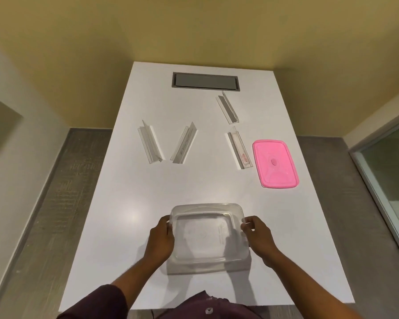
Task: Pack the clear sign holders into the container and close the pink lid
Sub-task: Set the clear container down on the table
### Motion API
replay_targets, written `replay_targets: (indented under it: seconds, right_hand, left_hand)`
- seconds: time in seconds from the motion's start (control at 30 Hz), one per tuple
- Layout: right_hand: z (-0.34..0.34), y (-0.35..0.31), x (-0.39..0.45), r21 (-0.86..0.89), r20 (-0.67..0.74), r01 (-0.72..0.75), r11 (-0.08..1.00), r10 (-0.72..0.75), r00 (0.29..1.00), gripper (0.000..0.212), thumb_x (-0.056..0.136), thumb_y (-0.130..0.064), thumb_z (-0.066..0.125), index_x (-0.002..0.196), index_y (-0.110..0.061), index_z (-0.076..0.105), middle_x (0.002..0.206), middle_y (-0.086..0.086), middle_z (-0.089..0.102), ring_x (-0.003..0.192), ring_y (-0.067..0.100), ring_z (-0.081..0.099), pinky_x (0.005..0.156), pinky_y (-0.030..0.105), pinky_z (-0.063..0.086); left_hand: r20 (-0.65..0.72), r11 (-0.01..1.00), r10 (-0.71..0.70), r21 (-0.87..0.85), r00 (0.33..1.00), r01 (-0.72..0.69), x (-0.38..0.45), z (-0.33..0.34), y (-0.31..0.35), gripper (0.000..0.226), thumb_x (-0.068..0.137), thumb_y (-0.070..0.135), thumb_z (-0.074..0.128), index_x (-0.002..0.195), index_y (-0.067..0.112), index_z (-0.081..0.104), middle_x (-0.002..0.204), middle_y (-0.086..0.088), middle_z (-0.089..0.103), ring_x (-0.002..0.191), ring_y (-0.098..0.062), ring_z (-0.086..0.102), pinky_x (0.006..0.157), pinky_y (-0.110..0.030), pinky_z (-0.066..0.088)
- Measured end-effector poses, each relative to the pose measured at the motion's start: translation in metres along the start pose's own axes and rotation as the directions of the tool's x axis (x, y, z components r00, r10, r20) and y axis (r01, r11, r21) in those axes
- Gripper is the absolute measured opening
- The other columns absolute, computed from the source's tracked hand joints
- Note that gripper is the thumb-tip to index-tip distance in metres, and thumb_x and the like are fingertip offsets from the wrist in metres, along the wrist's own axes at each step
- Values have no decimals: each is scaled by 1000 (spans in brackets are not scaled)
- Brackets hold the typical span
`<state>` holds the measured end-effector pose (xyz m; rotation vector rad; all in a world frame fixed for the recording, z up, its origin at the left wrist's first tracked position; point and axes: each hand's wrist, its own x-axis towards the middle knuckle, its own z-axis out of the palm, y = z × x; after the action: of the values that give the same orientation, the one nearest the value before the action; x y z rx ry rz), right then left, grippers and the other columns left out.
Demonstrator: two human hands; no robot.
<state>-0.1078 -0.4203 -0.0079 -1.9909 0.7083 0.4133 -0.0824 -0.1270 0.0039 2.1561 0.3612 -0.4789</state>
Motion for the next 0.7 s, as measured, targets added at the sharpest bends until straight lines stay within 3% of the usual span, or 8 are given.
replay_targets:
  seconds: [0.27,0.47,0.7]
  right_hand:
    - [-8,12,-4,1,-3,-41,999,41,999,10,100,-27,55,107,-24,60,105,-3,65,92,22,65,84,47,58]
    - [-11,15,-6,-26,-8,-54,998,54,999,13,101,-27,52,110,-23,60,107,-5,65,91,17,63,82,40,55]
    - [-14,15,-10,-35,-2,-63,997,62,998,13,100,-27,51,110,-24,59,105,-7,64,92,19,64,86,48,59]
  left_hand:
    - [20,1000,-11,14,1000,11,-4,16,0,38,105,13,34,140,14,49,115,-15,70,102,-32,66,84,-35,51]
    - [41,999,-8,41,999,7,-1,23,-2,38,104,13,36,140,15,49,116,-17,70,103,-35,65,83,-34,48]
    - [65,999,15,46,998,-18,2,25,-5,38,105,15,35,140,18,49,108,-16,72,94,-32,65,77,-32,44]
